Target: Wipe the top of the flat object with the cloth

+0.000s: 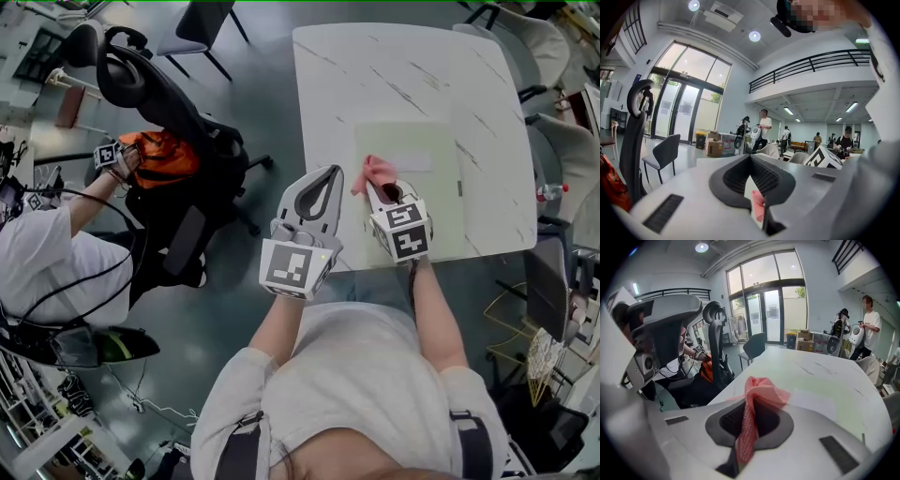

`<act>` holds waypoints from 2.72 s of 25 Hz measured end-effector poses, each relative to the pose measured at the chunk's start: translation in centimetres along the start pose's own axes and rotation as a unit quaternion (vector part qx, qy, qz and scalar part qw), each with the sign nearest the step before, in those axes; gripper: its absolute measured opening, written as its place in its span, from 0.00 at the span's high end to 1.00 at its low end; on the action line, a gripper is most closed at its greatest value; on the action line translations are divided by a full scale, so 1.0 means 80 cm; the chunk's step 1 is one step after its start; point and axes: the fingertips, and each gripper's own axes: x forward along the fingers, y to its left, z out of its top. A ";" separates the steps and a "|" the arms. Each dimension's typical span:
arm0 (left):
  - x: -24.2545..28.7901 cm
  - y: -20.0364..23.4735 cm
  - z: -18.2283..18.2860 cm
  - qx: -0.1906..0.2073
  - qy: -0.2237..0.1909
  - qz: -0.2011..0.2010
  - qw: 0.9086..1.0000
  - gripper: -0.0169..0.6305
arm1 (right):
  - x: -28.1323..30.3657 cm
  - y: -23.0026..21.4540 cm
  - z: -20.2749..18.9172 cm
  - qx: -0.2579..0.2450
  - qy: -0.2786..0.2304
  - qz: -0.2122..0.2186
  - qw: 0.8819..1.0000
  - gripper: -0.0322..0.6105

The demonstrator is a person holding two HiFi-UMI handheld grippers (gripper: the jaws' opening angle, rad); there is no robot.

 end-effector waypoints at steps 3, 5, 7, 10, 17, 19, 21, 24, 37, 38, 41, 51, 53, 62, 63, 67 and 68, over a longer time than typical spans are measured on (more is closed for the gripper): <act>-0.005 0.002 -0.001 0.000 -0.002 0.000 1.000 0.96 | 0.001 0.001 -0.001 0.009 0.003 0.003 1.000 0.91; -0.008 0.002 -0.002 0.001 -0.003 -0.001 1.000 0.96 | -0.001 0.001 -0.003 0.015 0.006 0.006 1.000 0.91; -0.011 0.002 -0.002 0.001 -0.004 0.000 1.000 0.96 | -0.003 0.002 -0.006 0.019 0.009 0.008 1.000 0.91; -0.013 -0.001 -0.004 0.000 -0.005 -0.002 1.000 0.96 | -0.006 0.004 -0.013 0.026 0.014 0.013 0.999 0.91; -0.017 -0.013 -0.006 0.001 -0.006 -0.009 1.000 0.96 | -0.020 0.006 -0.030 0.040 0.012 0.006 0.999 0.91; -0.018 -0.018 -0.008 0.000 -0.007 -0.013 1.000 0.96 | -0.021 0.004 -0.032 0.035 0.012 -0.002 0.999 0.91; -0.020 -0.022 -0.009 0.000 -0.007 -0.016 1.000 0.96 | -0.022 0.001 -0.034 0.036 0.011 -0.006 0.999 0.91; -0.022 -0.030 -0.011 0.002 -0.005 -0.017 1.000 0.96 | -0.025 -0.006 -0.037 0.040 0.011 -0.010 0.999 0.91; -0.016 -0.066 -0.007 -0.002 -0.003 0.020 1.000 0.96 | -0.050 -0.064 -0.064 0.032 0.032 -0.012 0.999 0.91; -0.015 -0.072 -0.007 -0.002 -0.003 0.022 1.000 0.96 | -0.053 -0.071 -0.066 0.031 0.033 -0.013 0.999 0.91; -0.010 -0.089 -0.005 -0.008 -0.009 0.030 0.999 0.96 | -0.062 -0.093 -0.074 0.034 0.033 -0.016 0.999 0.91; -0.005 -0.126 -0.007 -0.003 -0.005 0.048 0.999 0.96 | -0.094 -0.157 -0.099 0.052 0.032 -0.036 0.998 0.91; -0.007 -0.131 -0.008 -0.003 -0.006 0.052 0.999 0.96 | -0.099 -0.168 -0.104 0.053 0.033 -0.041 0.997 0.91; -0.015 -0.155 -0.005 -0.001 -0.013 0.067 0.998 0.96 | -0.117 -0.180 -0.118 0.047 0.032 -0.039 0.998 0.91; -0.017 -0.157 -0.005 -0.001 -0.014 0.070 0.997 0.96 | -0.118 -0.179 -0.120 0.046 0.032 -0.036 0.998 0.91; -0.023 -0.166 -0.005 -0.001 -0.012 0.082 0.997 0.96 | -0.123 -0.175 -0.125 0.044 0.027 -0.026 0.998 0.91; -0.024 -0.170 -0.005 0.000 -0.013 0.083 0.996 0.96 | -0.125 -0.174 -0.126 0.043 0.026 -0.023 0.998 0.91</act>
